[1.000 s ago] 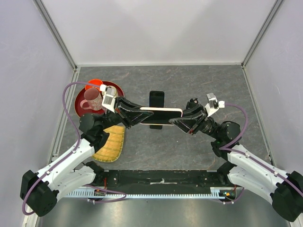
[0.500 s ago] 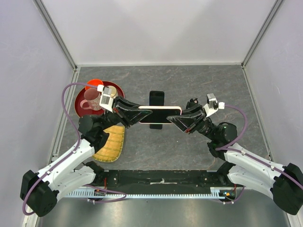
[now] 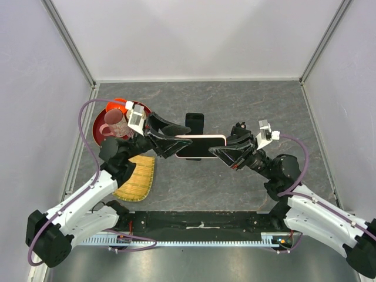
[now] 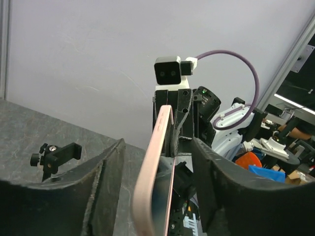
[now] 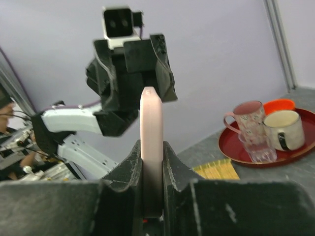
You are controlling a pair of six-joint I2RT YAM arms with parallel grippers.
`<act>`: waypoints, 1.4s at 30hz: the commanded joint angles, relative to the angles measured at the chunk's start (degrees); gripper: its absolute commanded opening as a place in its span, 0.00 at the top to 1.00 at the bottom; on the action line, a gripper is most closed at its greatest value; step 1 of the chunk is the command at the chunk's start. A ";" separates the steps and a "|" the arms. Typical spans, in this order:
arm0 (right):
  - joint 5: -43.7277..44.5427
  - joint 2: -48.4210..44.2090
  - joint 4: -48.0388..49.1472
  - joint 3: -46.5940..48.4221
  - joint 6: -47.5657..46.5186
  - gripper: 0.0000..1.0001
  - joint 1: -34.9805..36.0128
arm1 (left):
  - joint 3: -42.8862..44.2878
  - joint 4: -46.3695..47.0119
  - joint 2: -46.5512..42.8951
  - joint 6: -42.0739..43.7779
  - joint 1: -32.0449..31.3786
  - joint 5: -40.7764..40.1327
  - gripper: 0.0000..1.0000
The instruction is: Place the phone on the phone stand
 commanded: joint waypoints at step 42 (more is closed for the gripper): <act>-6.54 -6.21 -55.72 27.88 -23.51 0.51 0.19 | 27.13 -47.34 13.44 33.17 -5.53 23.47 0.98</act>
